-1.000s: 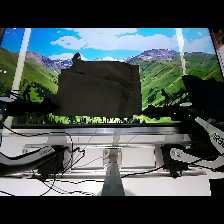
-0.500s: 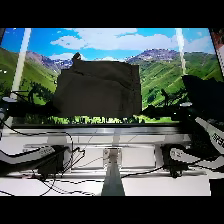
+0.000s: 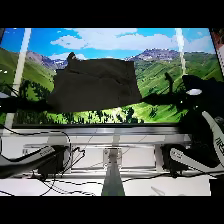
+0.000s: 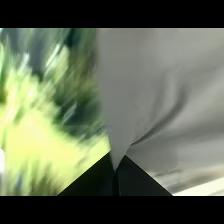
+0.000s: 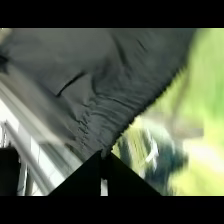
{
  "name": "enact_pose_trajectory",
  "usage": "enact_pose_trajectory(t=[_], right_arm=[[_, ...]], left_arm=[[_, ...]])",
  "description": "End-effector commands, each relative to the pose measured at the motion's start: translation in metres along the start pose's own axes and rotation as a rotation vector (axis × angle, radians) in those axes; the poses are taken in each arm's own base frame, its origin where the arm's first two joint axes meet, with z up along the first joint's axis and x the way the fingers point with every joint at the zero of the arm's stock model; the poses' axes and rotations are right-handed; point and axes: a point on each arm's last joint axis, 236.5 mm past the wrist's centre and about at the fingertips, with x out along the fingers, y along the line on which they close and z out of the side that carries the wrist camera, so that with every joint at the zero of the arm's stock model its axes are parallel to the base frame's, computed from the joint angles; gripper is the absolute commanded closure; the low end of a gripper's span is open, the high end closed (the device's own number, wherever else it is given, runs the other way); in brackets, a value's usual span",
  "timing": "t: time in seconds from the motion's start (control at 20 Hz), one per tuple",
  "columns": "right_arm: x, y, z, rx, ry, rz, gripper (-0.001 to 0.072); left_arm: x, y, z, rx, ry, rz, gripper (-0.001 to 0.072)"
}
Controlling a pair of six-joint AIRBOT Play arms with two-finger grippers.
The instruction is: Fold the clothes and pants, and hang the long-sleeved shirts on hangers.
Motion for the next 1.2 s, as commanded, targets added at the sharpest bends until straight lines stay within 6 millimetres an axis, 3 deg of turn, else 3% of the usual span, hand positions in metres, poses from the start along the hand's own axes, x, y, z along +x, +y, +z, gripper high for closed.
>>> enact_pose_trajectory(t=[0.0, 0.1, 0.15, 0.25, 0.35, 0.45, 0.55, 0.65, 0.75, 0.8, 0.9, 1.05, 1.15], right_arm=[[-0.048, 0.086, 0.058, -0.280, -0.124, 0.054, 0.0693], [-0.086, 0.145, 0.084, -0.467, -0.245, 0.040, 0.0693], [-0.106, 0.176, 0.090, -0.564, -0.302, 0.026, 0.0693], [-0.143, 0.234, 0.089, -0.734, -0.408, -0.001, 0.0693], [-0.174, 0.286, 0.075, -0.873, -0.505, -0.023, 0.0692], [-0.200, 0.329, 0.056, -0.948, -0.589, -0.027, 0.0693], [-0.219, 0.365, 0.031, -1.029, -0.651, -0.012, 0.0693], [-0.231, 0.388, 0.012, -1.081, -0.708, -0.002, 0.0693], [-0.237, 0.397, 0.005, -1.049, -0.736, 0.015, 0.0693], [-0.236, 0.396, 0.006, -1.028, -0.734, 0.019, 0.0693], [-0.231, 0.369, 0.027, -0.971, -0.710, -0.054, 0.0693], [-0.204, 0.287, 0.079, -0.730, -0.604, -0.160, 0.0693], [-0.171, 0.224, 0.104, -0.541, -0.502, -0.164, 0.0693]], left_arm=[[-0.102, -0.072, 0.100, 0.144, -0.409, -0.053, 0.0704], [-0.183, -0.127, 0.136, 0.264, -0.656, -0.055, 0.0704], [-0.223, -0.154, 0.144, 0.319, -0.775, -0.048, 0.0704], [-0.301, -0.204, 0.142, 0.419, -1.015, 0.007, 0.0704], [-0.366, -0.241, 0.120, 0.487, -1.237, 0.097, 0.0703], [-0.421, -0.270, 0.085, 0.545, -1.437, 0.207, 0.0704], [-0.466, -0.287, 0.047, 0.593, -1.605, 0.366, 0.0704], [-0.493, -0.296, 0.017, 0.631, -1.702, 0.505, 0.0704], [-0.494, -0.294, 0.011, 0.623, -1.697, 0.534, 0.0704], [-0.486, -0.289, 0.019, 0.618, -1.661, 0.524, 0.0705], [-0.456, -0.272, 0.050, 0.562, -1.543, 0.411, 0.0706], [-0.363, -0.244, 0.114, 0.471, -1.225, 0.100, 0.0707], [-0.289, -0.211, 0.156, 0.432, -1.017, 0.057, 0.0707]])
